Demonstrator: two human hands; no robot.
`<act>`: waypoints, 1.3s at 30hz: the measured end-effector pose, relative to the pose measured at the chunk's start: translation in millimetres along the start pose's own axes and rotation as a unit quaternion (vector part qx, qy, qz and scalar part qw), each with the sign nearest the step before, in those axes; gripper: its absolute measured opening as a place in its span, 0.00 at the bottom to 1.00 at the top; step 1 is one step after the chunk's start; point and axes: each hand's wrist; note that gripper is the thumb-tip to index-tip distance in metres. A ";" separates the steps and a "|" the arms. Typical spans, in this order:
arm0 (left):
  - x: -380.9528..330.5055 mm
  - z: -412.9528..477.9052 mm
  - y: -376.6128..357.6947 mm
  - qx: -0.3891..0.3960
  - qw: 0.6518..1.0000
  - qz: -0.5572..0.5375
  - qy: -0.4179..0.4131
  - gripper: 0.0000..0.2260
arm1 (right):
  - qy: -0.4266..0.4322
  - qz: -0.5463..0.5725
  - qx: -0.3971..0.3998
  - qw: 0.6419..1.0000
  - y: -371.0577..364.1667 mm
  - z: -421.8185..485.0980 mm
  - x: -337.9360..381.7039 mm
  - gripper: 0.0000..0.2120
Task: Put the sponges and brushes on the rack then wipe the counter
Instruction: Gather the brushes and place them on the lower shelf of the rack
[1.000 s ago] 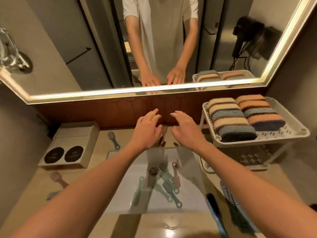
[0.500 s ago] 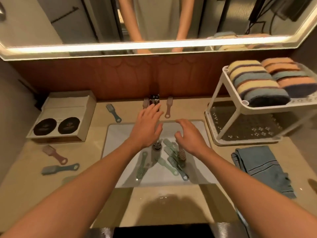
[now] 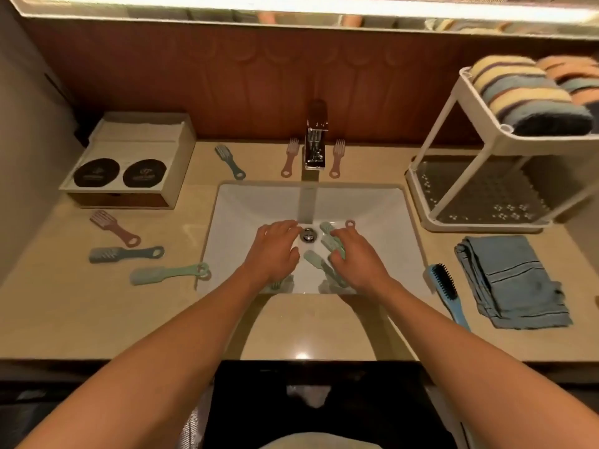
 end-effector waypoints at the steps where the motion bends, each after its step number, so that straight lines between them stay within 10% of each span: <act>1: 1.8 0.3 -5.0 0.013 1.000 -0.001 0.001 0.22 | 0.007 -0.007 0.006 1.000 -1.3 0.8 -0.4 0.24; 18: 49.6 32.0 -92.1 0.175 0.973 -0.041 0.144 0.19 | 0.031 -0.089 0.100 0.990 -84.4 93.2 -22.7 0.22; 39: 47.9 33.6 -99.6 0.152 0.960 0.010 0.234 0.18 | -0.027 -0.127 0.050 0.990 -128.5 112.1 -25.9 0.10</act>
Point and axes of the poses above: each hand's wrist, its own z-axis towards the middle knuckle, its own y-axis out of the back of the hand, x = y × z, and after that the axes turned 12 degrees about -y, right-handed
